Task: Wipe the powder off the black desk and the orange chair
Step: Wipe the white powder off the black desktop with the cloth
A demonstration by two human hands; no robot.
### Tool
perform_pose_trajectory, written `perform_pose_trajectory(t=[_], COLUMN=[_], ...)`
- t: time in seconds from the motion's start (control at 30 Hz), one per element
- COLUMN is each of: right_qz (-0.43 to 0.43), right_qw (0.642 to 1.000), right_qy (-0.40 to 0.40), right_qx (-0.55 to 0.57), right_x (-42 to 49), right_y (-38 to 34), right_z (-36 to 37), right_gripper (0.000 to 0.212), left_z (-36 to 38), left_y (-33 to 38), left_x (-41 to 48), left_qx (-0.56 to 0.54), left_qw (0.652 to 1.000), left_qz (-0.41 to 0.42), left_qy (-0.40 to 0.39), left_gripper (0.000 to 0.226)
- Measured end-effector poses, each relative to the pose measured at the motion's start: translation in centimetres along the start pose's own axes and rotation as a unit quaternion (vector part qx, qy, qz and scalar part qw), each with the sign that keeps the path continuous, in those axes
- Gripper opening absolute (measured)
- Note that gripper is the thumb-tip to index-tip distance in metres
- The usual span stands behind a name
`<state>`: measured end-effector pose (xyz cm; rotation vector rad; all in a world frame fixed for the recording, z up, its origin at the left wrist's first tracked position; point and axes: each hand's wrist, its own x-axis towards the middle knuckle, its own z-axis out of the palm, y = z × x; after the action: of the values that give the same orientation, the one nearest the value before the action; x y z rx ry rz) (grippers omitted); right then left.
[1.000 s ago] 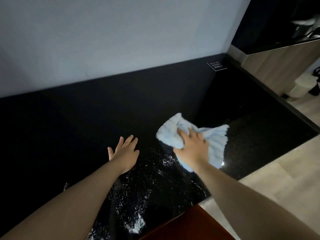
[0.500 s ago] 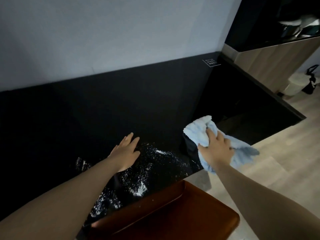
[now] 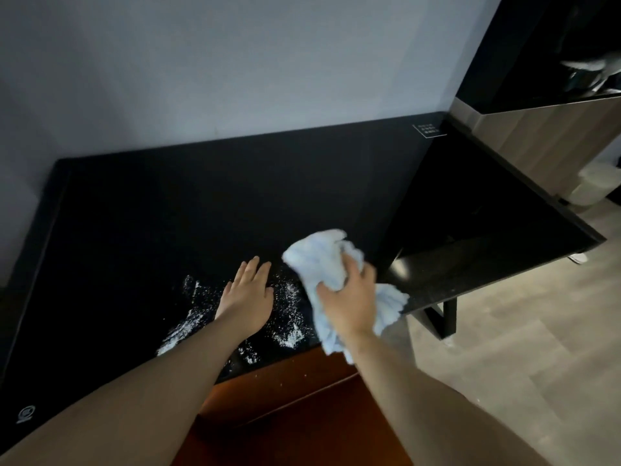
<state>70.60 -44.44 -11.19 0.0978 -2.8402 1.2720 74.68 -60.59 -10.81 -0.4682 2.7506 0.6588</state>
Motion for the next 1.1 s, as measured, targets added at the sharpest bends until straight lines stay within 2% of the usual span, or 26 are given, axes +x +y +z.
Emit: perform_pose_trajectory(t=[0.07,0.1,0.17,0.2,0.3,0.4,0.5,0.53,0.57,0.63,0.73,0.77,0.8,0.93,1.1], right_qz=[0.036,0.067,0.138,0.145,0.070,-0.023,-0.068,-0.067,-0.058,0.000,0.151,0.170,0.158,0.016,-0.133], right_qw=[0.995,0.989,0.967,0.955,0.946,0.953,0.982,0.990,0.995,0.993,0.962,0.952,0.946,0.944,0.934], right_qy=[0.072,0.066,-0.016,-0.056,-0.082,-0.096,-0.114,-0.089,-0.045,0.020,-0.052,-0.079,-0.099,-0.168,-0.213], right_qx=[-0.059,-0.113,-0.214,-0.254,-0.307,-0.285,-0.133,-0.086,-0.068,-0.112,-0.220,-0.243,-0.264,-0.283,-0.254], right_x=[2.4,3.6,4.5,4.1,1.3,-0.7,-1.0,-0.5,0.5,3.2,6.3,6.5,6.5,4.6,0.2], right_y=[1.0,1.7,2.9,3.3,3.0,1.7,0.8,0.8,0.9,1.7,2.1,1.8,1.3,-1.6,-4.2], right_z=[-1.9,-2.9,-4.0,-3.8,-1.9,-0.1,0.4,0.0,-0.4,-1.5,-2.0,-1.4,-0.5,3.4,7.1], right_gripper=[0.070,0.071,0.070,0.069,0.065,0.062,0.065,0.067,0.068,0.071,0.070,0.069,0.068,0.064,0.062], left_z=[0.0,0.0,0.0,0.1,0.0,0.0,0.2,0.3,0.3,-0.1,-0.8,-1.0,-1.2,-1.9,-2.3], left_y=[-0.3,-0.4,-0.9,-1.1,-1.7,-1.9,-1.8,-1.8,-2.1,-2.8,-4.4,-5.0,-5.4,-7.1,-8.7], left_x=[-0.5,-0.7,-0.9,-1.0,-1.1,-1.2,-1.6,-1.8,-1.9,-2.1,-2.6,-2.8,-3.0,-3.8,-4.0], left_qx=[0.026,0.038,0.046,0.045,0.040,0.015,0.000,0.001,0.003,0.008,0.009,0.006,0.002,-0.017,-0.034], left_qw=[1.000,0.999,0.999,0.999,0.999,1.000,1.000,1.000,1.000,1.000,0.998,0.998,0.997,0.995,0.990], left_qz=[0.016,0.020,0.016,0.010,-0.007,-0.023,-0.016,-0.011,-0.010,-0.021,-0.055,-0.065,-0.071,-0.094,-0.128], left_qy=[-0.005,-0.008,-0.013,-0.016,-0.018,-0.008,0.000,0.000,0.003,0.012,0.023,0.025,0.027,0.036,0.051], left_gripper=[0.055,0.056,0.056,0.056,0.055,0.055,0.054,0.054,0.054,0.054,0.054,0.054,0.054,0.054,0.055])
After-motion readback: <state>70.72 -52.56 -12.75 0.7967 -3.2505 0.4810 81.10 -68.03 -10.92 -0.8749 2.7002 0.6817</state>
